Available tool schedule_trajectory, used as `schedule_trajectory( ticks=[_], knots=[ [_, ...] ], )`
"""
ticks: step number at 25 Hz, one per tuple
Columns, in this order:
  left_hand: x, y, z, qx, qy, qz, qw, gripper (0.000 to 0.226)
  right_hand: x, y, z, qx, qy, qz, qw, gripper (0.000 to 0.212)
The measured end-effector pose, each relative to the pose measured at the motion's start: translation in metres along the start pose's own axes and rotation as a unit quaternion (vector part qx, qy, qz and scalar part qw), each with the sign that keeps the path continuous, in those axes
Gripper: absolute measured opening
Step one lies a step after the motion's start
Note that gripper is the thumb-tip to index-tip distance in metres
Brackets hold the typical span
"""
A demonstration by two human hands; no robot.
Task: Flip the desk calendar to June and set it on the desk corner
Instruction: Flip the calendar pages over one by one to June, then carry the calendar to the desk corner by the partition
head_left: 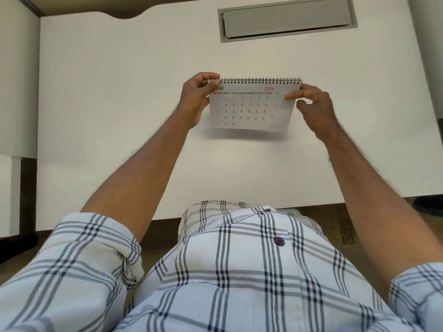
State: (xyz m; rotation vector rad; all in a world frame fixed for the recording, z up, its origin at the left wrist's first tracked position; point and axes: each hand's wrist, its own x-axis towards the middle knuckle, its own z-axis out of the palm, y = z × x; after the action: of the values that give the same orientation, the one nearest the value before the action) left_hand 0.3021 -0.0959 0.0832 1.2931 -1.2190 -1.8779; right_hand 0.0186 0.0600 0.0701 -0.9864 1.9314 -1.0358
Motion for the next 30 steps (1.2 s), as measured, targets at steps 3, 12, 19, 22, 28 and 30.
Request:
schedule_trajectory(
  ticks=[3,12,19,22,28,30],
  knots=[
    [0.000,0.001,0.001,0.014,0.004,0.005,1.000,0.011,0.000,-0.007,0.002,0.034,0.030,0.028,0.999,0.040],
    [-0.002,-0.004,0.003,0.028,0.040,0.014,0.999,0.035,-0.004,-0.012,0.014,0.115,0.073,0.059,0.989,0.027],
    [-0.002,-0.016,0.008,0.039,0.113,0.017,0.993,0.032,-0.004,-0.013,0.016,0.115,0.091,0.060,0.987,0.014],
    [-0.002,-0.020,0.007,0.040,0.115,0.017,0.992,0.030,-0.001,-0.011,0.018,0.117,0.095,0.069,0.986,0.012],
    [-0.001,-0.025,0.001,0.057,0.135,0.034,0.989,0.013,0.005,-0.014,0.023,0.099,0.092,0.071,0.988,0.011],
    [0.001,-0.028,-0.002,0.079,0.128,0.030,0.988,0.007,0.007,-0.013,0.024,0.092,0.087,0.067,0.990,0.014]
  ],
)
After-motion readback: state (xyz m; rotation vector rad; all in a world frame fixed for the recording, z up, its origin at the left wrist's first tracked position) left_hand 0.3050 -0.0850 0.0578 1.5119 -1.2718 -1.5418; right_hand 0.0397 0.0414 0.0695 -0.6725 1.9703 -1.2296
